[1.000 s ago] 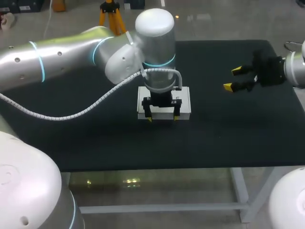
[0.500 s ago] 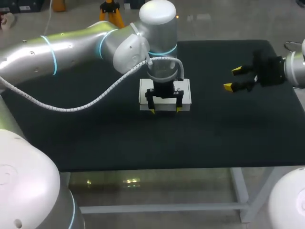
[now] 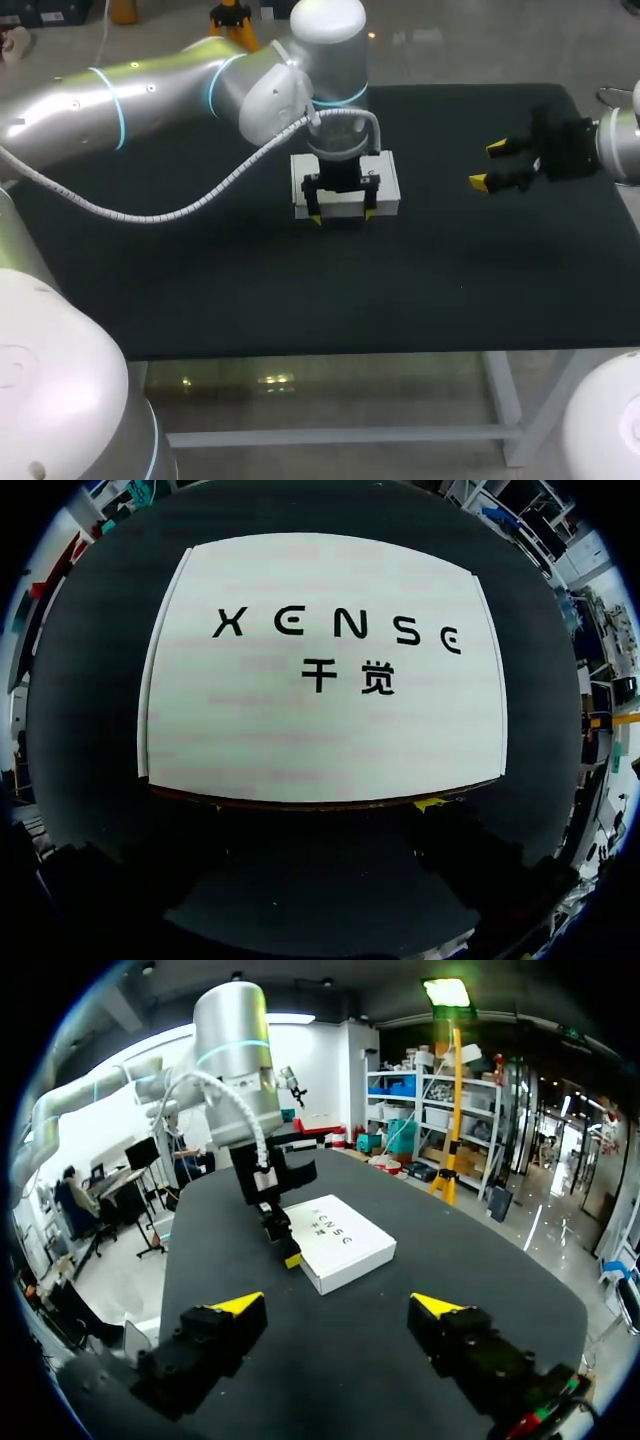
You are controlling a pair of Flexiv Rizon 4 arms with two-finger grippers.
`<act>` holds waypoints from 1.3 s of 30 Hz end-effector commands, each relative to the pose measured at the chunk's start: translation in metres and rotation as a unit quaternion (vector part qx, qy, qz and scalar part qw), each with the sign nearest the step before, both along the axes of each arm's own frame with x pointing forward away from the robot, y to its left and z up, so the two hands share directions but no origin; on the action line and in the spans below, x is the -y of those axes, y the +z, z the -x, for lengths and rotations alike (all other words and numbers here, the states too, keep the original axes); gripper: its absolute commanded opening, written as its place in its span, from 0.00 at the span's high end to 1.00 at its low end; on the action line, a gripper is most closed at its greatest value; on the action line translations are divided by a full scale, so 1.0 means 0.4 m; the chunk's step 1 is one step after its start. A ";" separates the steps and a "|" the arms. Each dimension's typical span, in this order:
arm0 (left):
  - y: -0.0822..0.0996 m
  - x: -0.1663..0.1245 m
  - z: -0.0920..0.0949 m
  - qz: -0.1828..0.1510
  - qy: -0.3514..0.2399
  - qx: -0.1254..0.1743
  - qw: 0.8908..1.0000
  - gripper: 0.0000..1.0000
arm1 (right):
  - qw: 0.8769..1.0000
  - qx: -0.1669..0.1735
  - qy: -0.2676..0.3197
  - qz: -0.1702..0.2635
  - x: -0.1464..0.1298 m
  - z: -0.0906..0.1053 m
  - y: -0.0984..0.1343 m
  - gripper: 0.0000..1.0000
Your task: Assemble the packaging by folding the flat box into shape, placing the metal phone stand inside, and closing the box properly
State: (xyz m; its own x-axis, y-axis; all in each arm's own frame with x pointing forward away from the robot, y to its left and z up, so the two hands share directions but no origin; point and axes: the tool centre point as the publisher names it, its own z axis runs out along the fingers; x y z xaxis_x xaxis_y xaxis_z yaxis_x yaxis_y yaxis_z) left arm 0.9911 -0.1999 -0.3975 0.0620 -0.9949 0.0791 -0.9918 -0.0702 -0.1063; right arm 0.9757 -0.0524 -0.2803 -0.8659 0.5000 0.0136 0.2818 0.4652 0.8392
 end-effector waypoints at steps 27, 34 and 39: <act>0.017 0.025 -0.185 -0.033 0.005 -0.003 0.999 0.00 | 1.000 0.001 0.002 -0.003 0.004 0.001 -0.001 0.00; 0.016 0.015 -0.255 -0.034 0.002 -0.003 0.999 0.00 | 1.000 0.001 0.002 -0.003 0.004 0.001 -0.001 0.00; 0.016 0.009 -0.306 -0.032 0.001 -0.003 0.999 0.00 | 1.000 0.001 0.002 -0.003 0.004 0.001 -0.001 0.00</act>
State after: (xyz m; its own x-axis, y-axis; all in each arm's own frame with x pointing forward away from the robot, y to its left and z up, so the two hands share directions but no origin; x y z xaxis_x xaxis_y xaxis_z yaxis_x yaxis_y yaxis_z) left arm 1.0989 -0.1997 -0.3878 0.0648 -0.9976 0.0232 -0.9887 -0.0674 -0.1337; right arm 0.9754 -0.0526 -0.2804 -0.8659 0.5000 0.0129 0.2808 0.4646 0.8398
